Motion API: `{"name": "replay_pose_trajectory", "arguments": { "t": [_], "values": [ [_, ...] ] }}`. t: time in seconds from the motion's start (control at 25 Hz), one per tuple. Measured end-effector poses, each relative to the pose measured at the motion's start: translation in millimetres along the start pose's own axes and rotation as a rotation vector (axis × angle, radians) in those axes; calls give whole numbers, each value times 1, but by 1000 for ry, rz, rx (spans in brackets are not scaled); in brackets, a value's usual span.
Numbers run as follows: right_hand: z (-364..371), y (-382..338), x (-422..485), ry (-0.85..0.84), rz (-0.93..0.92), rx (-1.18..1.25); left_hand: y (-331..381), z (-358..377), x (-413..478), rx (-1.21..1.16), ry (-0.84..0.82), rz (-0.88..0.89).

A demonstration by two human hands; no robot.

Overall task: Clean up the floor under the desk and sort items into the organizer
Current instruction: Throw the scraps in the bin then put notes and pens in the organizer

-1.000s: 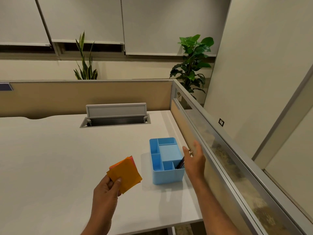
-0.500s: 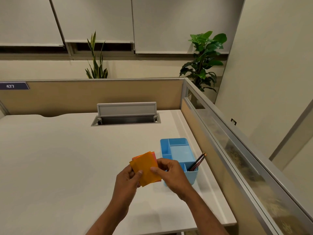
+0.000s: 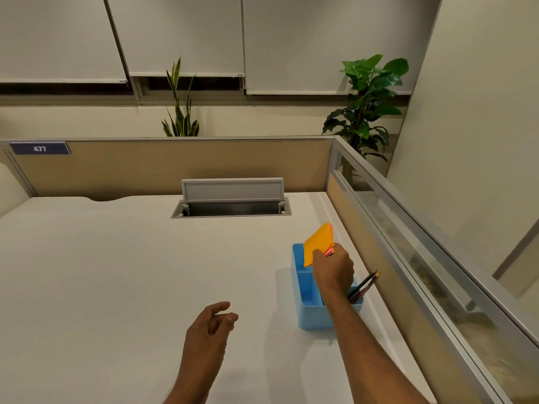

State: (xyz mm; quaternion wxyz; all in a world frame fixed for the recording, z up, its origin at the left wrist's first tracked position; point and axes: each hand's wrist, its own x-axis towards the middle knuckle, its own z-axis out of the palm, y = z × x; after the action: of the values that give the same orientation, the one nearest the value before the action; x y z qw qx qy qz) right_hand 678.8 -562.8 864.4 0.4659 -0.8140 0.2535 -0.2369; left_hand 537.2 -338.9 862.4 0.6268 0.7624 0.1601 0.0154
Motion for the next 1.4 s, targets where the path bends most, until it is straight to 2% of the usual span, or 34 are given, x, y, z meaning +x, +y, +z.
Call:
{"name": "replay_pose_trajectory", "arguments": {
  "t": [0.36,0.64,0.76,0.84,1.04,1.16,1.4],
  "values": [
    [47,9,8,89,-113,-181,-18,-20,3,23,52,13],
    [61,16,11,82,-65,-305,-26,-35,7,30,89,10],
    [67,26,2,72,-122,-422,-27,-35,8,40,99,20],
    [64,22,-1,85,-144,-383,-25,-35,10,49,113,43],
    [44,3,-31,148,-281,-255,-2,-31,10,95,152,167],
    [36,-10,-63,138,-424,-216,15,-38,3,232,159,302],
    [-7,-74,-150,134,-657,-74,40,-97,-27,443,195,559]
  ]
}}
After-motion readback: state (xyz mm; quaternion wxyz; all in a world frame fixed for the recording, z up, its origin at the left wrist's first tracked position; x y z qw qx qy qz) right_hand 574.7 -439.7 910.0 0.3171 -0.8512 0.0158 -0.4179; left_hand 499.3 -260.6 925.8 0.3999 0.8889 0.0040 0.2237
